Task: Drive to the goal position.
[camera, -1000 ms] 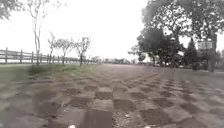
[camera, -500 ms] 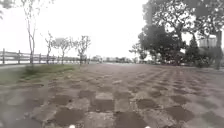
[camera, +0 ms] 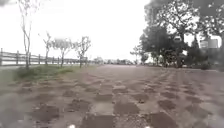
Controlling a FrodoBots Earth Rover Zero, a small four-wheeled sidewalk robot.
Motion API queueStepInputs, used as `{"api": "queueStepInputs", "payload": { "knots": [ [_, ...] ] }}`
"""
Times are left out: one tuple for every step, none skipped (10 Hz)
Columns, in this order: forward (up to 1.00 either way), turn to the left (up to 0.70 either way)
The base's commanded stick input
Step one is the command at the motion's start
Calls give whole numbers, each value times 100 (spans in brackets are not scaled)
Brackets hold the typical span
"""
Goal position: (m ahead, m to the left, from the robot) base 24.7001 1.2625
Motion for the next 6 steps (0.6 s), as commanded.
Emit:
{"api": "queueStepInputs", "payload": {
  "knots": [
    [85,-2],
    [85,-7],
    [85,-8],
    [85,0],
    [85,0],
    [85,0]
  ]
}}
